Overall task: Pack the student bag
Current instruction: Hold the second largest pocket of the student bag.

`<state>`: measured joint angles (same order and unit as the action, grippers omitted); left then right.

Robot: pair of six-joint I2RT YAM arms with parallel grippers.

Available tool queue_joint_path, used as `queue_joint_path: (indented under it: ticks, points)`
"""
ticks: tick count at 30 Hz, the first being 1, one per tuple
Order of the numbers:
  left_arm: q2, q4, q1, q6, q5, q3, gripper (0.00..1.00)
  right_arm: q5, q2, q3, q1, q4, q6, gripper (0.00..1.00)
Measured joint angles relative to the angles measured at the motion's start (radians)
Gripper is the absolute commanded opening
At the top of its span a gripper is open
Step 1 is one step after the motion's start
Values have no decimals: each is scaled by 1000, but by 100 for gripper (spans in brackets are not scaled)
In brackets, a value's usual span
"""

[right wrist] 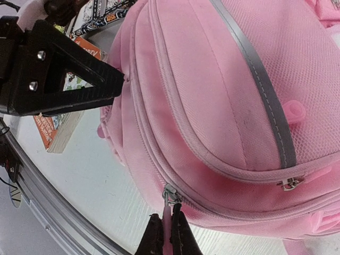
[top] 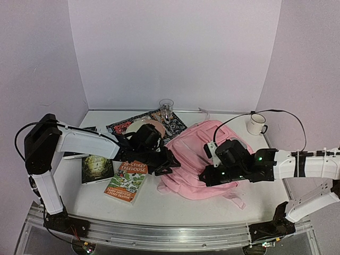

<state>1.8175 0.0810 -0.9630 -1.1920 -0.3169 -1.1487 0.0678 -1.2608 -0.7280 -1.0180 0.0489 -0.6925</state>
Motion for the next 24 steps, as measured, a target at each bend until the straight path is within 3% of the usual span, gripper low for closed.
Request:
queue_joint_path:
  ticks: [19, 24]
  points:
    - [5, -22, 1, -147, -13, -17, 46, 4, -2, 4, 0, 61, 133, 0]
    - [4, -41, 1, -176, -2, -16, 50, 4, -18, 4, 0, 85, 144, 0]
